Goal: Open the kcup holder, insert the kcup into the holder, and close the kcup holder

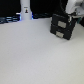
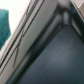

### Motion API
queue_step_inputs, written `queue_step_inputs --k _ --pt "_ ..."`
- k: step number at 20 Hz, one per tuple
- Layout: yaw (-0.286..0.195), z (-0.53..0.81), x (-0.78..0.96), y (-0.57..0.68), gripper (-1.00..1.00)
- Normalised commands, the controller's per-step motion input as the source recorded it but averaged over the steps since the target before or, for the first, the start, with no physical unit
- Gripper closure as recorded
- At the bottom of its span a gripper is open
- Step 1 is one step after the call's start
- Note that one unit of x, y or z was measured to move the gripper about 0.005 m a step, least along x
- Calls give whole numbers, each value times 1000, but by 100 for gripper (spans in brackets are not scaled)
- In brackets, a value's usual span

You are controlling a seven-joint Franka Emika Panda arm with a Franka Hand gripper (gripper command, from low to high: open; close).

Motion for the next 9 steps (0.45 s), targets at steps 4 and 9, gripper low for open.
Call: queue_step_inputs --k 4,9 --pt "-19 617 116 153 -100" --pt "2 76 37 0 -100"
